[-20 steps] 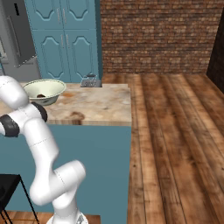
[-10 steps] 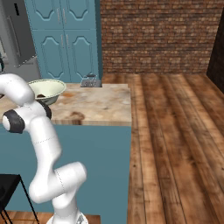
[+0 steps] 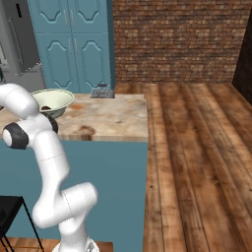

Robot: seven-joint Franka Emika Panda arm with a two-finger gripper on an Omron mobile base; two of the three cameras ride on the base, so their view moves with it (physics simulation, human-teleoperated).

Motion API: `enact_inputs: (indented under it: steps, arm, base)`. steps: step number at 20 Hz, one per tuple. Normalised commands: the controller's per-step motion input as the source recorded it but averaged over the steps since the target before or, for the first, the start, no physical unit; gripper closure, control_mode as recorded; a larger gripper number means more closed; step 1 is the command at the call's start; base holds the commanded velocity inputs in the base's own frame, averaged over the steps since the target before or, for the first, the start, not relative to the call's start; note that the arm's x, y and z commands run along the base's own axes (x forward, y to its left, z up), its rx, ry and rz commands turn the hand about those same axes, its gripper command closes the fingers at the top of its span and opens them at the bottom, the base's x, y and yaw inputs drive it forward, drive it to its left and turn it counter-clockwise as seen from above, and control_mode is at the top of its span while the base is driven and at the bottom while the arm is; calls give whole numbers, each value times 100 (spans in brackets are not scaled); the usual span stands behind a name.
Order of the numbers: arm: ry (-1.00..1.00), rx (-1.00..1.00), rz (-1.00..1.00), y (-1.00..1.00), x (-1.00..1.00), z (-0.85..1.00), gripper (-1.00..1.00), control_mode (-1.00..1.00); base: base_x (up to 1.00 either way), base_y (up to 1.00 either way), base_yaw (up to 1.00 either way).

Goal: Pick the chicken drumstick and corn from their plates and place them in the bowl. Then put the bowl in the fridge.

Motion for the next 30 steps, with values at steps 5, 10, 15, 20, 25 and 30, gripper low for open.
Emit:
enact_inputs:
  steps: [5, 10, 15, 20, 25, 30]
  arm:
    - [0, -6, 3, 0, -2, 50, 100, -100]
    - [-1, -1, 2, -16, -23, 55, 100, -100]
    - [-2, -3, 0, -37, -32, 27, 100, -100]
    - [-2, -9, 0, -51, -42, 5, 100, -100]
    - [-8, -6, 0, -60, -48, -1, 100, -100]
    - [-16, 0, 0, -72, -48, -2, 100, -100]
  base:
    - [0, 0, 0]
    - [0, 0, 0]
    - [0, 0, 0]
    - [0, 0, 0]
    - [0, 0, 0]
    - [0, 0, 0]
